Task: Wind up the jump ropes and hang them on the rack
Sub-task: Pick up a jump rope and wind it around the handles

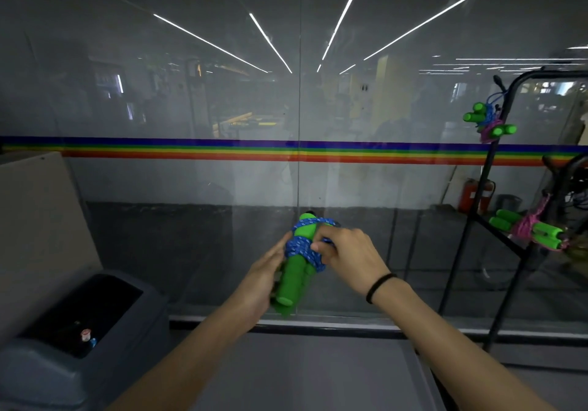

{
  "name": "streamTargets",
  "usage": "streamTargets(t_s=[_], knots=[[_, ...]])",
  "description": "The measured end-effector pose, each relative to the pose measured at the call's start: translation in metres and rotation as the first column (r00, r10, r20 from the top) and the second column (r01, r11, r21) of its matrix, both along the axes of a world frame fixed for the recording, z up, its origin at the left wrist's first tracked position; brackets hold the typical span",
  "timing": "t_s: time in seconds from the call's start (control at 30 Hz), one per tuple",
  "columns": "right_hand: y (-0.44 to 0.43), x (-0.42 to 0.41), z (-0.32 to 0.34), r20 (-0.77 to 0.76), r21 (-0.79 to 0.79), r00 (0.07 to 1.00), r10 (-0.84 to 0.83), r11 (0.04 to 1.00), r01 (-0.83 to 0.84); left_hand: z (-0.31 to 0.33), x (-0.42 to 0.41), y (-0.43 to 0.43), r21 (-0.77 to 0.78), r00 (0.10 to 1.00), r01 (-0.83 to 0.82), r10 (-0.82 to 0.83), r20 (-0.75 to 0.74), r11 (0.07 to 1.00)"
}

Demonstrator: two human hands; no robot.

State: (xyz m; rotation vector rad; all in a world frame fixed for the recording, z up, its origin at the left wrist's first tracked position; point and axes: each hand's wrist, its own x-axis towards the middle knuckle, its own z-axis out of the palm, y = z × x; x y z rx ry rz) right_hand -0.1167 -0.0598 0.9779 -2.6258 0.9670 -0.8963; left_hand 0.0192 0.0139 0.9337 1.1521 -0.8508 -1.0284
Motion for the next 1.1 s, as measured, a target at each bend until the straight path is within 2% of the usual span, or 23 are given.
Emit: streamTargets(t_s=[0.1,0.27,0.33,0.43,0.63,0.77,0.83,0.9,1.0,1.1], knots=[[-0.003,-0.003,-0.003,0.094,-0.023,0.996,0.013,1.0,-0.011,0.001,0.0,0.005,-0.056,0.994,0.008,-0.014,-0.11,0.998],[0.0,-0.004,-0.007,0.284,0.034,0.957,0.057,0.997,-0.07,0.017,-0.011,0.008,0.133,0.959,0.176,-0.14,-0.245,0.975],[0.004,-0.002,-0.01,0.321,0.027,0.945,0.06,0.997,-0.072,0.022,-0.021,0.006,0.149,0.944,0.218,-0.17,-0.281,0.964],[0.003,-0.004,-0.013,0.342,0.01,0.937,0.076,0.996,-0.084,0.025,-0.029,0.004,0.121,0.943,0.194,-0.151,-0.297,0.974],[-0.011,-0.014,-0.026,0.296,0.083,0.955,0.013,0.996,-0.039,0.029,-0.029,0.003,0.05,0.98,0.048,-0.037,-0.197,0.998],[-0.028,-0.018,-0.034,0.338,0.347,0.934,-0.117,0.938,-0.008,0.027,-0.034,0.007,0.058,0.989,0.004,0.005,-0.15,0.998],[-0.026,-0.019,-0.04,0.327,0.408,0.936,-0.128,0.913,-0.018,0.021,-0.033,0.009,0.077,0.99,-0.023,0.033,-0.139,0.997],[-0.017,-0.02,-0.039,0.353,0.367,0.93,-0.103,0.93,-0.036,0.018,-0.03,0.01,0.065,0.993,-0.078,0.083,-0.084,0.995],[0.001,-0.022,-0.027,0.477,0.22,0.876,-0.071,0.975,-0.041,0.018,-0.024,0.011,0.015,0.99,-0.13,0.129,0.054,0.991],[0.019,-0.022,-0.016,0.548,0.086,0.836,0.022,0.993,-0.082,0.024,-0.026,0.016,-0.035,0.981,-0.145,0.149,0.121,0.989]])
